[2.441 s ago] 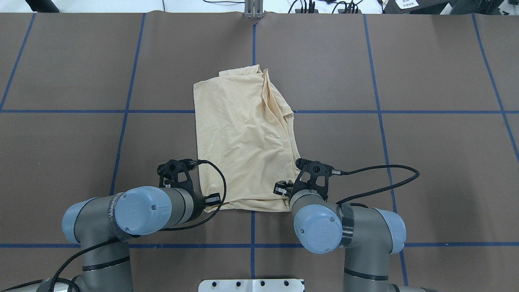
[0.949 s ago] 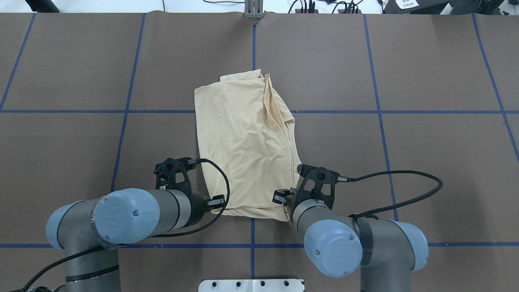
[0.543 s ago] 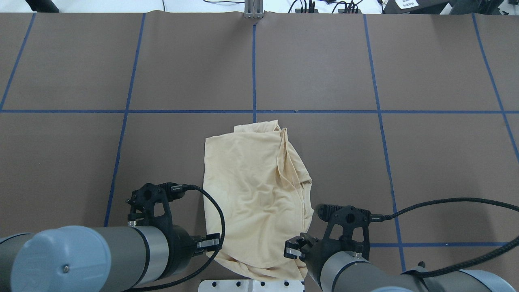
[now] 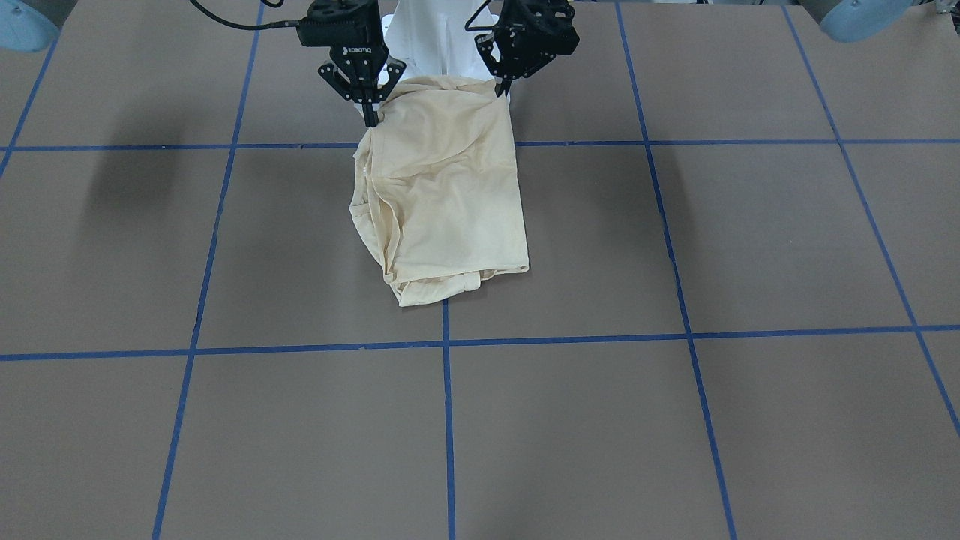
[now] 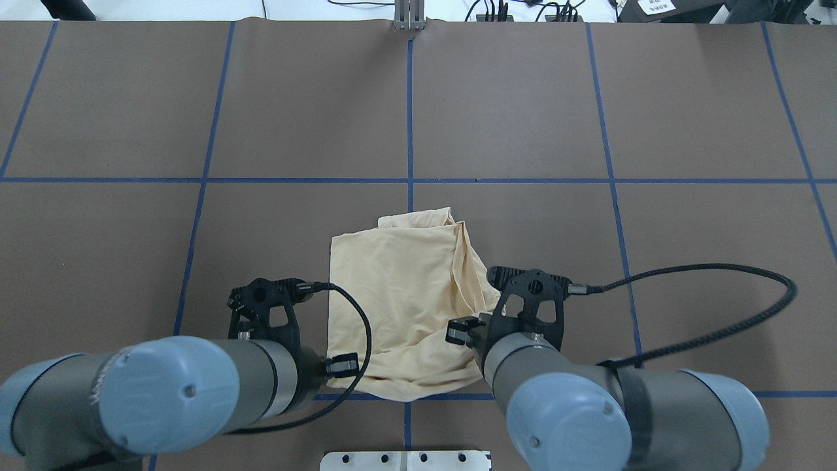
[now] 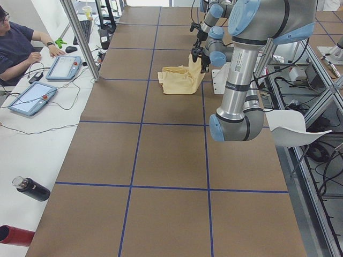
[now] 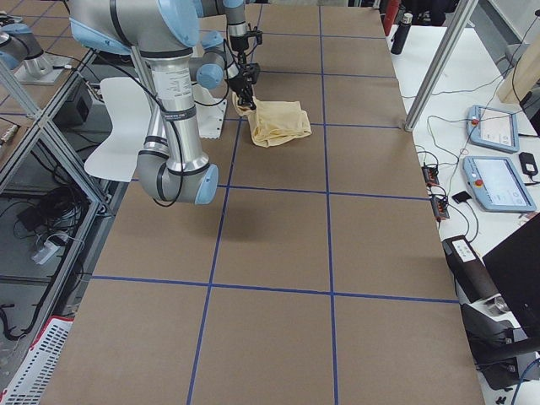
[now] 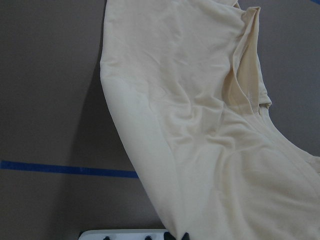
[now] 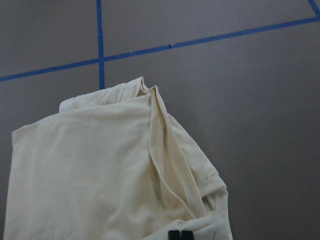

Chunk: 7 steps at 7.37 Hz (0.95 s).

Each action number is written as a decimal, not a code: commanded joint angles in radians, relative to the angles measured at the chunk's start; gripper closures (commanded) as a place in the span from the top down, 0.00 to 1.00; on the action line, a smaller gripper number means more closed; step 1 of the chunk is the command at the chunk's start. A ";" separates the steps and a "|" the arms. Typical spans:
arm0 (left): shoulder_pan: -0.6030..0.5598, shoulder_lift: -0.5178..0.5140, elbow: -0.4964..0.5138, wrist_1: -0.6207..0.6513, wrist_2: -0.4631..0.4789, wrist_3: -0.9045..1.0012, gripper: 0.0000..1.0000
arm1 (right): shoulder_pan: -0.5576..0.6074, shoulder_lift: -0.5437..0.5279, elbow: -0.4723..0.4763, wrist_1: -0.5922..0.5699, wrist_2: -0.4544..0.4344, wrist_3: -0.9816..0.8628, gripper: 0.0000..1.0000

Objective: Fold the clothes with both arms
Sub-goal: 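Lift the near edge with both grippers and fold it away from the robot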

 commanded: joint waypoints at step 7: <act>-0.230 -0.114 0.402 -0.216 0.001 0.191 0.00 | 0.188 0.174 -0.390 0.180 0.043 -0.115 0.00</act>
